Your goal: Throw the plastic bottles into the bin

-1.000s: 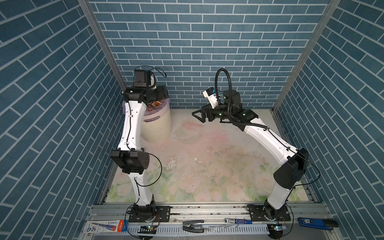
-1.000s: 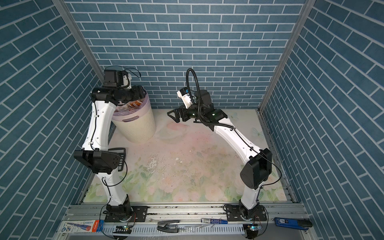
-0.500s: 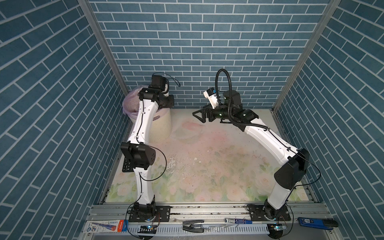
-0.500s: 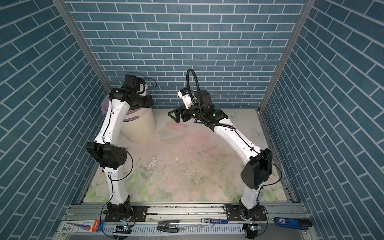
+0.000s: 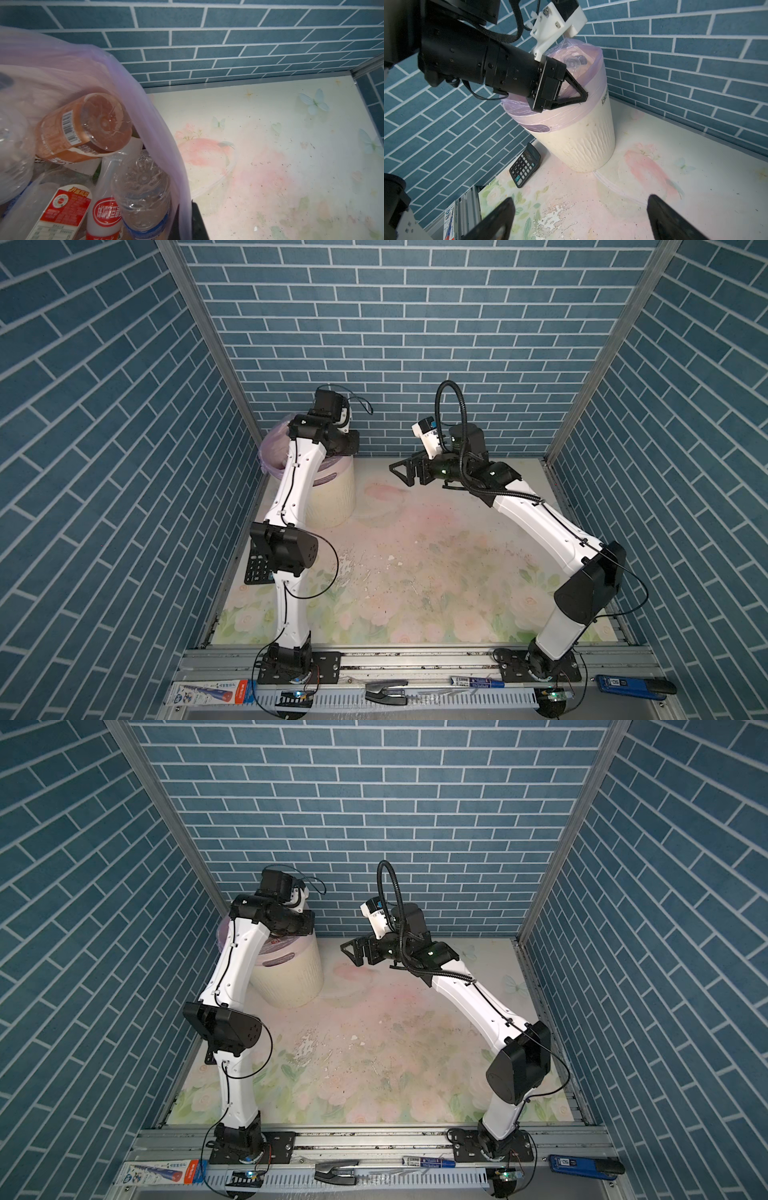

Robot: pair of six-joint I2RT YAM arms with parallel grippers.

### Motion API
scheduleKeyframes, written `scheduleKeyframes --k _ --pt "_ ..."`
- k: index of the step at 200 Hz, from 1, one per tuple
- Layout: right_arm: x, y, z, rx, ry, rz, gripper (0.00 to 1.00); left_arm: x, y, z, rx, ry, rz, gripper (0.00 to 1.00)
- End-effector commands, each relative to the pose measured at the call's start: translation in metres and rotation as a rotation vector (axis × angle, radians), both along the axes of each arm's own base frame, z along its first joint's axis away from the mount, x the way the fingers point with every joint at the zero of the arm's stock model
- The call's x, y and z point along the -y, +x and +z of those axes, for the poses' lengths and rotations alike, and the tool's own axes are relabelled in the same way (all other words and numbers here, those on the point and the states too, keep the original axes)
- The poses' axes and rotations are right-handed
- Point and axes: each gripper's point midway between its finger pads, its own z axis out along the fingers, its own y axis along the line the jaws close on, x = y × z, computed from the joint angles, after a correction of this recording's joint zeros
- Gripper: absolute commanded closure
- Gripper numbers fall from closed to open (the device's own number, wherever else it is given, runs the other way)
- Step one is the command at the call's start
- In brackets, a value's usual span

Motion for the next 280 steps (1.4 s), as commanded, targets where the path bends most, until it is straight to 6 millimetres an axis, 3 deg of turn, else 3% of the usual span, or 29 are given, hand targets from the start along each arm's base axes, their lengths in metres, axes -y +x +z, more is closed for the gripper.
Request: scheduleKeyframes --k 1,51,74,127,160,185,210,240,259,280 --pt "0.027 0.006 0.018 0.0 0.04 -0.107 0.01 0.06 -0.005 0.003 -0.003 -0.123 -0.139 1.0" --pt "0.088 0.021 0.007 -0.039 0.011 -0.312 0.02 0.138 -0.018 0.011 0.037 -0.203 -0.264 1.0" --pt "0.116 0.024 -0.001 -0.063 0.02 -0.388 0.02 0.185 -0.03 0.013 0.055 -0.254 -0.347 1.0" --pt "0.16 0.022 -0.014 -0.086 0.003 -0.49 0.02 0.268 -0.062 0.018 0.077 -0.358 -0.484 1.0" --pt "0.174 0.019 -0.016 -0.085 0.002 -0.529 0.02 0.288 -0.072 0.02 0.084 -0.388 -0.527 1.0" --pt "0.187 0.017 -0.018 -0.081 -0.013 -0.562 0.01 0.289 -0.074 0.027 0.097 -0.398 -0.531 0.99" --pt "0.204 0.016 -0.019 -0.086 -0.023 -0.601 0.01 0.283 -0.077 0.044 0.141 -0.392 -0.536 0.83" --pt "0.217 0.013 -0.018 -0.083 -0.023 -0.628 0.01 0.273 -0.083 0.074 0.22 -0.381 -0.537 0.27" --pt "0.221 0.01 -0.017 -0.082 -0.024 -0.637 0.01 0.266 -0.087 0.091 0.267 -0.38 -0.535 0.02" --pt "0.224 0.007 -0.015 -0.079 -0.027 -0.644 0.01 0.262 -0.093 0.106 0.302 -0.391 -0.544 0.01"
